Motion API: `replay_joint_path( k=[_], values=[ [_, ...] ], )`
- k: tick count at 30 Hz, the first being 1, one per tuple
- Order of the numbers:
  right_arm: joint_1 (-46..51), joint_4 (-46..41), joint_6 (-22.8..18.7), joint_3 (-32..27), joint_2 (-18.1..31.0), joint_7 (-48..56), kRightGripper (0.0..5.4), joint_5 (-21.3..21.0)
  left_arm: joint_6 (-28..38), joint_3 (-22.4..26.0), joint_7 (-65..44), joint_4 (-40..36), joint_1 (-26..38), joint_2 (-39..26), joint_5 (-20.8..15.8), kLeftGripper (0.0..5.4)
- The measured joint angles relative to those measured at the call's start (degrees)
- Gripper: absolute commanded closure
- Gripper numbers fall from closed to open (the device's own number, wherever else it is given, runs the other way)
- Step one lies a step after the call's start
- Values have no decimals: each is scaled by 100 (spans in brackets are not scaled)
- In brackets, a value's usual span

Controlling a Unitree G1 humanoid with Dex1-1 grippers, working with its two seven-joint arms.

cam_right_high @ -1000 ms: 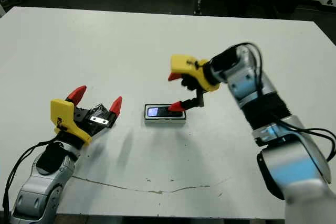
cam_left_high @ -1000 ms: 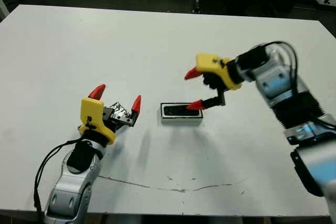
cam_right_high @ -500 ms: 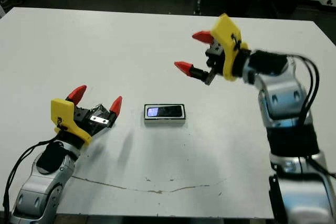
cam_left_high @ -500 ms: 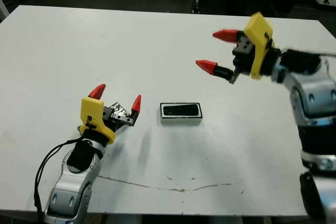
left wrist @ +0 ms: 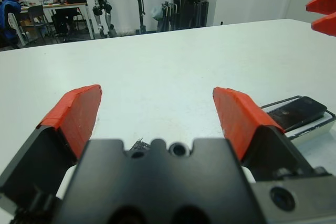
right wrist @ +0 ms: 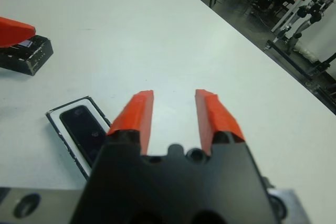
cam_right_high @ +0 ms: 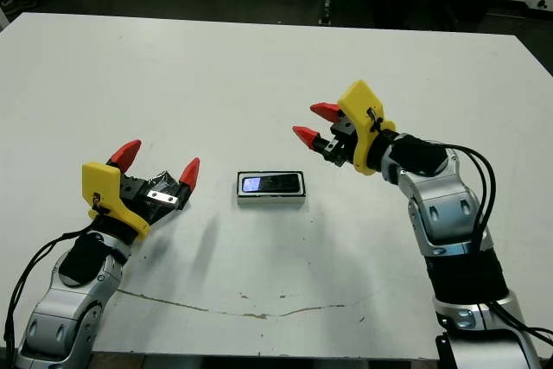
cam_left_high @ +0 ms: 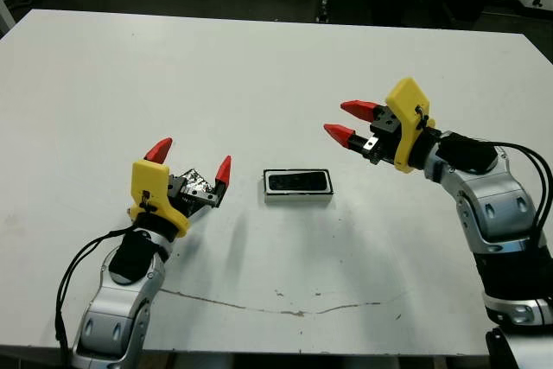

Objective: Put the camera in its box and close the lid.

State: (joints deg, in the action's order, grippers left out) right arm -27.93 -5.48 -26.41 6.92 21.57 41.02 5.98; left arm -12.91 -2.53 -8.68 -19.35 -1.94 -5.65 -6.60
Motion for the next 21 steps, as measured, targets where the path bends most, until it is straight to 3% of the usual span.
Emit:
replay_joint_path(
  k=[12,21],
  values=[
    [198,-68,-36,411,-53,-230,534,-63,0,-1,-3,-11,-23,0,-6,0],
    [457,-83,-36,761,-76,-309,538,-266,8,-1,-7,-15,-47,1,-10,0]
  ],
)
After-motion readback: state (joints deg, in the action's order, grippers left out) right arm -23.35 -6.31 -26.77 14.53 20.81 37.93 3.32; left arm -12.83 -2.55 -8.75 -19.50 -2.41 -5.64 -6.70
